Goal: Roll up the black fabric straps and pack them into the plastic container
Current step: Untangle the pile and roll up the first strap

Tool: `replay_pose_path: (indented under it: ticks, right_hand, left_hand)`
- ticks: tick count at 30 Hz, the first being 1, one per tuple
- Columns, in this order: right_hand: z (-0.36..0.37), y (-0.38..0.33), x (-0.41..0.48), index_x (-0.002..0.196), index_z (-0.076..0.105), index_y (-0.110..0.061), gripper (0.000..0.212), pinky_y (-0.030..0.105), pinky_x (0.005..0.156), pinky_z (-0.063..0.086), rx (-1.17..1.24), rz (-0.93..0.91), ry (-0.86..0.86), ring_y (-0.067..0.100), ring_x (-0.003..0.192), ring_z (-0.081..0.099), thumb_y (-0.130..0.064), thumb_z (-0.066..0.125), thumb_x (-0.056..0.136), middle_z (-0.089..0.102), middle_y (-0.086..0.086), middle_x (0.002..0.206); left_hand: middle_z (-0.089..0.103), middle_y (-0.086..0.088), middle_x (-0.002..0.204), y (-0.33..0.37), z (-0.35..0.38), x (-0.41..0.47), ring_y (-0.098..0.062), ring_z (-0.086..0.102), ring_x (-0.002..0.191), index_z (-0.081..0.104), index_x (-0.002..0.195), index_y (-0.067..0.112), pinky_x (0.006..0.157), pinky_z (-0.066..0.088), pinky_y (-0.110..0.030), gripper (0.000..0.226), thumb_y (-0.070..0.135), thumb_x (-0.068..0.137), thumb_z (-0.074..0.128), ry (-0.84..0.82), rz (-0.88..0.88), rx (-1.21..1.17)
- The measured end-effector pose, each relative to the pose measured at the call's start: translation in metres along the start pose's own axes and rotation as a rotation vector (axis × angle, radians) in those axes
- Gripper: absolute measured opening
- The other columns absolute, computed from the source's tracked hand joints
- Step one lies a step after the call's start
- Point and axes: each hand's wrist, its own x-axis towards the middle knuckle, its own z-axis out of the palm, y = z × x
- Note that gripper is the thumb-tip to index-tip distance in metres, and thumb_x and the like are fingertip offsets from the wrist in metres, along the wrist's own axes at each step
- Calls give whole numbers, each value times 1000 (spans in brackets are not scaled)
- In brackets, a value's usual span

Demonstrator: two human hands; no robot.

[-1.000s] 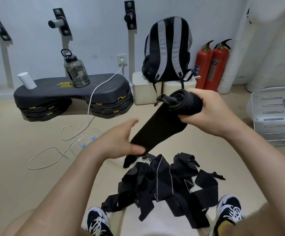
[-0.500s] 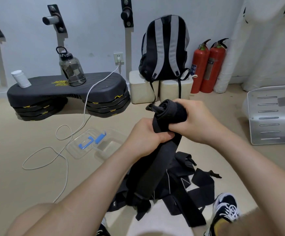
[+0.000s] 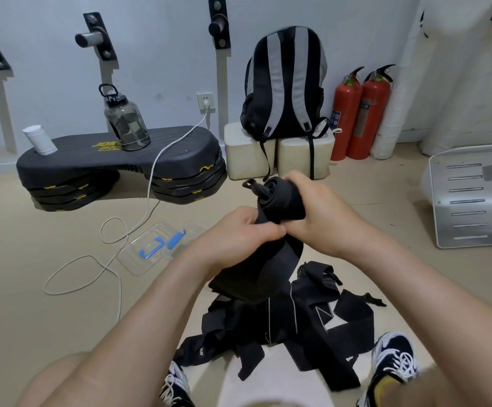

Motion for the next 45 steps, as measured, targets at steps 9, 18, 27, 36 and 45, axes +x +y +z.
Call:
replay_pose_path:
  ticks: [9, 18, 27, 36, 45]
  right_hand:
    - [-1, -6, -4, 109, 46, -13, 43, 33, 62, 48, 185, 34, -245, 14, 79, 54, -3, 67, 73, 52, -2, 93]
    - [-25, 6, -6, 114, 67, -29, 30, 23, 47, 44, 458, 79, -300, 0, 62, 60, -23, 76, 87, 65, -16, 74]
    - [0, 8, -5, 119, 56, -25, 47, 40, 85, 51, 67, -178, -64, 12, 99, 60, -32, 80, 80, 64, -10, 105]
    - [-30, 5, -3, 114, 71, -15, 25, 11, 50, 35, 627, 111, -236, -1, 59, 52, -18, 72, 89, 63, -11, 75]
    - [-23, 8, 0, 111, 65, -17, 41, 41, 91, 55, 298, -93, -46, 18, 100, 67, -3, 81, 77, 70, 1, 105]
  left_hand:
    - [67, -27, 81, -6, 4, 9, -33, 66, 69, 66, 87, -6, 69, 50, -45, 90, 78, 59, 52, 194, -47, -18]
    - [75, -9, 105, -10, 4, 10, -24, 71, 103, 72, 109, 10, 101, 49, -50, 60, 59, 82, 51, 107, -2, -175]
    - [76, -5, 85, -7, 18, 11, -17, 72, 79, 73, 88, 17, 71, 57, -29, 21, 38, 88, 67, 242, -39, -317]
    - [74, -9, 109, -8, 11, 7, -21, 69, 105, 69, 113, 12, 85, 53, -30, 43, 40, 81, 64, 141, 120, -428]
    - [76, 1, 106, -4, 9, 7, -17, 72, 99, 68, 114, 25, 82, 57, -41, 55, 64, 75, 61, 86, -6, -376]
